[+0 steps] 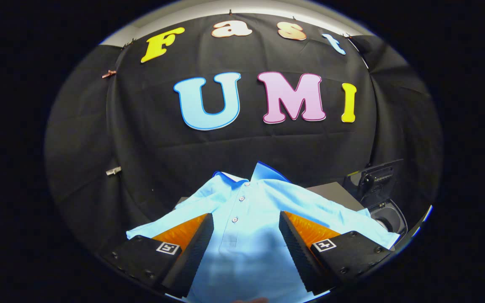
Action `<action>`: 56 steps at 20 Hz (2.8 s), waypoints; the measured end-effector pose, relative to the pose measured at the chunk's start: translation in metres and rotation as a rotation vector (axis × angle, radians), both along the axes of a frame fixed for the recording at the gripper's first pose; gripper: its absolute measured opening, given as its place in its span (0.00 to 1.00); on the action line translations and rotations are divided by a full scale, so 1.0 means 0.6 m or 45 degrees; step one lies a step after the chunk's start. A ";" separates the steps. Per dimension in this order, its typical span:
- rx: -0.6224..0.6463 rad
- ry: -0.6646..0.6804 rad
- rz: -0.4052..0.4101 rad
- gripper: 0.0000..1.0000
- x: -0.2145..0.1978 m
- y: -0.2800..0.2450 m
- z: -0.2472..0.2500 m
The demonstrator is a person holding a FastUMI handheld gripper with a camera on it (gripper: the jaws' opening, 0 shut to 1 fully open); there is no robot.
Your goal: Put the clothes into the washing machine and then close the washing machine lid.
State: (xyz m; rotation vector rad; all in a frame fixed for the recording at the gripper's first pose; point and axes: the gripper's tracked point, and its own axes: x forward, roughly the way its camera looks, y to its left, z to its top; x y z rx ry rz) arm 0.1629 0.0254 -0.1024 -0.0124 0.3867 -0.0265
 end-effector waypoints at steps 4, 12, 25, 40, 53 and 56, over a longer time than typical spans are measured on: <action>-0.021 0.189 -0.053 0.98 0.034 0.008 -0.038; -0.047 0.524 -0.156 0.87 0.038 -0.028 -0.086; 0.032 0.421 -0.104 0.09 0.045 -0.026 -0.081; -0.090 -0.069 0.147 0.05 0.029 -0.034 0.040; -0.150 -0.520 0.020 0.05 -0.066 -0.224 0.233; -0.228 -0.494 -0.004 0.05 -0.068 -0.268 0.223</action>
